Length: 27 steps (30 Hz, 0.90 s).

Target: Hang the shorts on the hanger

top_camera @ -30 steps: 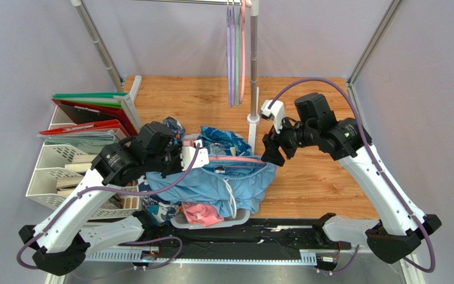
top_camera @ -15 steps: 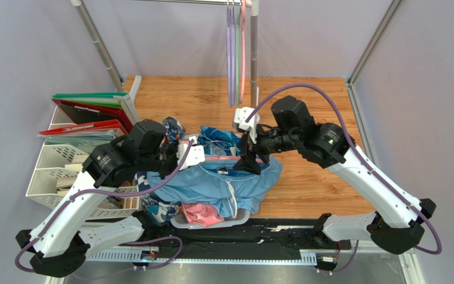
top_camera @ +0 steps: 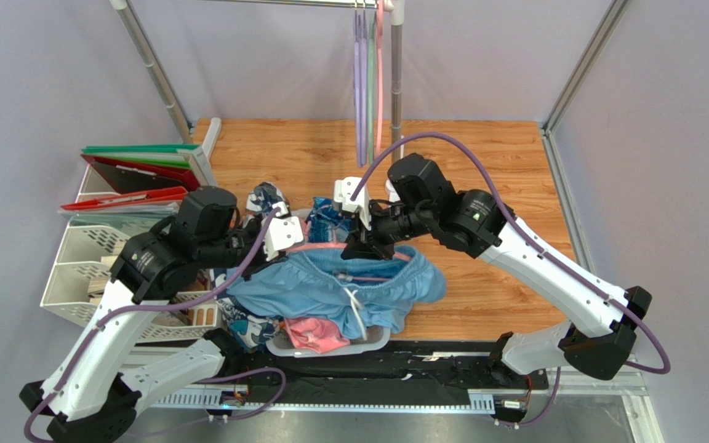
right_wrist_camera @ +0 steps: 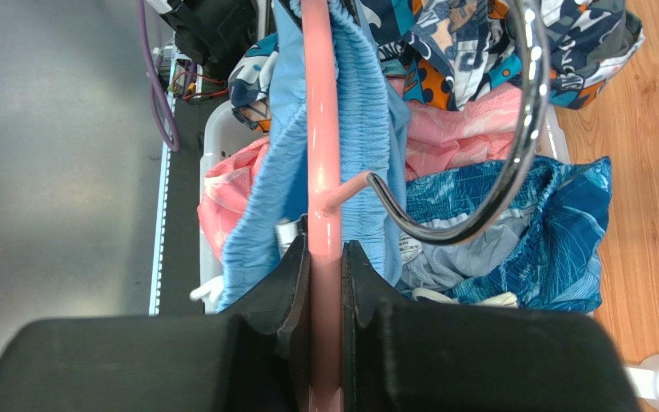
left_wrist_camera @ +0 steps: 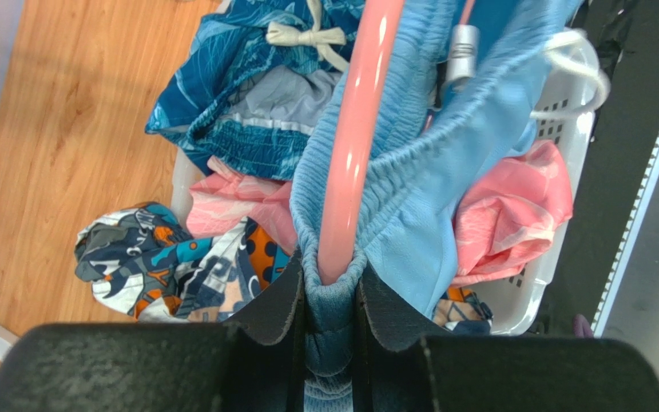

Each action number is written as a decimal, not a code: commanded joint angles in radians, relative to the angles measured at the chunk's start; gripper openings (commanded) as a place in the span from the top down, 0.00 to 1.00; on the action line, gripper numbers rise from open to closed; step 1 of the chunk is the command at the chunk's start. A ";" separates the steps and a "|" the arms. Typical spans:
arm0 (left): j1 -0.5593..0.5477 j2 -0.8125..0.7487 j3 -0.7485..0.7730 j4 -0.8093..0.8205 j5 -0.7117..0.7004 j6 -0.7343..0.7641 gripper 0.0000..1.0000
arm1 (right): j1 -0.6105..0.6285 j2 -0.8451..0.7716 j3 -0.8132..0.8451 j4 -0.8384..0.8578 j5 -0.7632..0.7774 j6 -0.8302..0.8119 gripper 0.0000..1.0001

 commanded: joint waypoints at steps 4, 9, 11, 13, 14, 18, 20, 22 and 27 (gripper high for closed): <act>0.012 -0.040 0.052 0.090 0.097 -0.072 0.61 | -0.005 -0.034 0.045 0.036 0.085 -0.026 1.00; 0.011 0.027 0.175 0.108 0.109 -0.103 0.43 | -0.007 -0.033 0.082 0.009 0.120 -0.034 1.00; 0.011 0.069 0.207 0.114 0.120 -0.131 0.41 | -0.005 -0.030 0.091 0.010 0.134 -0.031 1.00; 0.011 0.096 0.216 0.105 0.157 -0.134 0.41 | -0.005 -0.027 0.112 0.010 0.134 -0.027 1.00; 0.012 0.121 0.216 0.101 0.166 -0.132 0.42 | -0.005 -0.027 0.120 0.010 0.135 -0.020 1.00; 0.011 0.149 0.181 0.055 0.139 -0.068 0.47 | -0.005 -0.033 0.151 0.006 0.151 -0.014 1.00; 0.012 0.132 0.143 0.055 0.082 -0.047 0.51 | -0.005 -0.048 0.158 -0.003 0.155 -0.016 1.00; 0.022 0.120 0.123 0.053 0.050 -0.022 0.60 | -0.005 -0.062 0.158 -0.014 0.160 -0.022 1.00; 0.078 0.078 0.112 0.027 0.039 0.013 0.67 | -0.007 -0.103 0.152 -0.051 0.177 -0.036 1.00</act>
